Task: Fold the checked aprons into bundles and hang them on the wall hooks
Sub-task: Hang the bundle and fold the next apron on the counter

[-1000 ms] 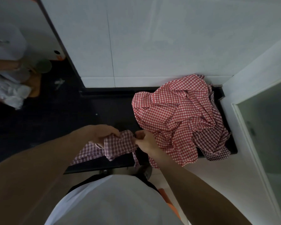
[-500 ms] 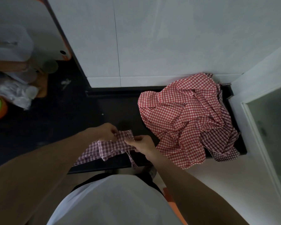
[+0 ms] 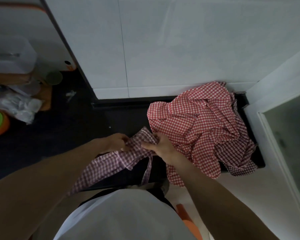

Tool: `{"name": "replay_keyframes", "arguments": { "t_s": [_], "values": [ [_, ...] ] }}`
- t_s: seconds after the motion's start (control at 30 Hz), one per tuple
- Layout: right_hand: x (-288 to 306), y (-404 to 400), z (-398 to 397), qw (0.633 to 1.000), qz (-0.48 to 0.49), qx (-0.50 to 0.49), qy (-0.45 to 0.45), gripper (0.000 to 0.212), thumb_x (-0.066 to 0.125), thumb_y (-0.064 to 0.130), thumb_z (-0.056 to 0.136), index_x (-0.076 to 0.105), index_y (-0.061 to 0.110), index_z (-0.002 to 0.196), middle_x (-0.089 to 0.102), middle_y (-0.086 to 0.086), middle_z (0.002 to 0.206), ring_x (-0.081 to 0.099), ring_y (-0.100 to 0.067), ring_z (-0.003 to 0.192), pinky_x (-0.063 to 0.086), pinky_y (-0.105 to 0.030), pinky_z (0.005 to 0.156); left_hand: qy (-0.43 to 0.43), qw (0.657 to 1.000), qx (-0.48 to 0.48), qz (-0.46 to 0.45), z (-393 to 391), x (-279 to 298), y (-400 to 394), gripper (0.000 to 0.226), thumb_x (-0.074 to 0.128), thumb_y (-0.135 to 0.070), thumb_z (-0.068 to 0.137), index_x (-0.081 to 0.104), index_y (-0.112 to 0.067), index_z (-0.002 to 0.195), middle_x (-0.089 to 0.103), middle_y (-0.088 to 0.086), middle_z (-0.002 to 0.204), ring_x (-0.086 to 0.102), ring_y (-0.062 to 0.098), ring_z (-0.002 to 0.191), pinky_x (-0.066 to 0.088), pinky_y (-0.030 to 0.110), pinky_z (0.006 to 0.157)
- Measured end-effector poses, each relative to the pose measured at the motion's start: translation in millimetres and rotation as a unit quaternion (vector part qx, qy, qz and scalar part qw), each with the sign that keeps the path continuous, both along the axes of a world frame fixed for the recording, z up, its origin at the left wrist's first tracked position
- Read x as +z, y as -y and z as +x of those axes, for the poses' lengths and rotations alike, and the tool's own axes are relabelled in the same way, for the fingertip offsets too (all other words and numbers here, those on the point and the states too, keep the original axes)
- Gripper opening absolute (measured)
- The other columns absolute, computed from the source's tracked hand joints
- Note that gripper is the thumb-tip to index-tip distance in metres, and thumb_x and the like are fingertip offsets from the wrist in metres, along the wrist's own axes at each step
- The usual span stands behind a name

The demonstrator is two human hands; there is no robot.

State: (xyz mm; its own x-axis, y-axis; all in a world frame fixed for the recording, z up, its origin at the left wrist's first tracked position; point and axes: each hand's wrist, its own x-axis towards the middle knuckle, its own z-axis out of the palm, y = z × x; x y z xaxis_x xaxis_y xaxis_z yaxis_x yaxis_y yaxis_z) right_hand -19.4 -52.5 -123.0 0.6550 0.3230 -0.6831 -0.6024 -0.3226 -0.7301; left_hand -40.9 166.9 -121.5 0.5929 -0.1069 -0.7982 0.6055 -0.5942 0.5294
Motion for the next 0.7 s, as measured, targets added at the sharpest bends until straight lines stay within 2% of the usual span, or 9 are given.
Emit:
{"name": "replay_keyframes", "arguments": {
  "t_s": [0.1, 0.2, 0.3, 0.4, 0.47, 0.57, 0.63, 0.7],
  "values": [
    [22, 23, 22, 0.994, 0.08, -0.075, 0.011, 0.045, 0.085, 0.006, 0.072, 0.064, 0.004, 0.112, 0.074, -0.013, 0.107, 0.073, -0.031, 0.098, 0.059, -0.045, 0.089, -0.035, 0.994, 0.055, -0.093, 12, 17, 23, 0.037, 0.064, -0.023, 0.093, 0.063, -0.008, 0.127, 0.07, 0.008, 0.115, 0.067, 0.025, 0.107, 0.051, 0.035, 0.092],
    [42, 40, 38, 0.982, 0.105, -0.149, 0.037, 0.063, 0.088, 0.019, 0.065, 0.063, 0.002, 0.12, 0.073, -0.015, 0.111, 0.072, -0.032, 0.1, 0.058, -0.048, 0.09, -0.037, 0.967, 0.114, -0.224, 24, 35, 47, 0.049, 0.067, -0.035, 0.086, 0.059, -0.014, 0.129, 0.068, 0.006, 0.124, 0.065, 0.024, 0.113, 0.048, 0.036, 0.099],
    [58, 54, 48, 0.971, 0.068, -0.198, 0.111, 0.061, 0.091, 0.031, 0.064, 0.068, 0.009, 0.116, 0.075, -0.008, 0.11, 0.072, -0.027, 0.101, 0.057, -0.051, 0.092, -0.008, 0.962, 0.077, -0.261, 39, 51, 69, 0.055, 0.07, -0.041, 0.083, 0.055, -0.02, 0.131, 0.067, 0.001, 0.127, 0.065, 0.019, 0.114, 0.049, 0.035, 0.1],
    [75, 68, 54, 0.951, 0.1, -0.264, 0.125, 0.074, 0.094, 0.041, 0.055, 0.069, 0.011, 0.118, 0.073, -0.007, 0.115, 0.071, -0.027, 0.105, 0.056, -0.051, 0.094, 0.053, 0.958, 0.044, -0.279, 56, 70, 87, 0.043, 0.065, -0.035, 0.092, 0.055, -0.02, 0.131, 0.068, -0.001, 0.123, 0.068, 0.013, 0.108, 0.053, 0.024, 0.086],
    [89, 76, 54, 0.956, 0.152, -0.228, 0.102, 0.075, 0.092, 0.034, 0.058, 0.067, 0.005, 0.122, 0.071, -0.012, 0.119, 0.069, -0.031, 0.109, 0.054, -0.051, 0.097, 0.098, 0.948, 0.038, -0.299, 64, 78, 96, 0.042, 0.064, -0.032, 0.094, 0.056, -0.017, 0.132, 0.069, 0.001, 0.124, 0.067, 0.015, 0.11, 0.055, 0.024, 0.086],
    [107, 88, 49, 0.974, 0.173, -0.103, 0.102, 0.064, 0.087, 0.017, 0.07, 0.063, 0.004, 0.128, 0.068, -0.012, 0.126, 0.066, -0.03, 0.116, 0.051, -0.049, 0.101, 0.149, 0.93, 0.038, -0.334, 76, 86, 113, 0.051, 0.065, -0.033, 0.093, 0.053, -0.012, 0.138, 0.066, 0.005, 0.13, 0.063, 0.022, 0.119, 0.05, 0.041, 0.103],
    [116, 99, 49, 0.976, 0.148, -0.104, 0.125, 0.061, 0.085, 0.009, 0.071, 0.063, 0.008, 0.128, 0.069, -0.008, 0.125, 0.066, -0.026, 0.116, 0.051, -0.048, 0.102, 0.172, 0.921, 0.033, -0.349, 83, 94, 125, 0.057, 0.067, -0.037, 0.091, 0.051, -0.014, 0.141, 0.064, 0.004, 0.132, 0.061, 0.021, 0.122, 0.046, 0.046, 0.107],
    [125, 106, 53, 0.97, 0.11, -0.14, 0.165, 0.062, 0.089, 0.01, 0.067, 0.066, 0.012, 0.124, 0.071, -0.005, 0.122, 0.068, -0.023, 0.112, 0.051, -0.049, 0.102, 0.192, 0.914, 0.027, -0.357, 88, 106, 134, 0.054, 0.064, -0.033, 0.094, 0.049, -0.014, 0.142, 0.063, 0.004, 0.134, 0.06, 0.02, 0.123, 0.047, 0.043, 0.107]
  ]
}}
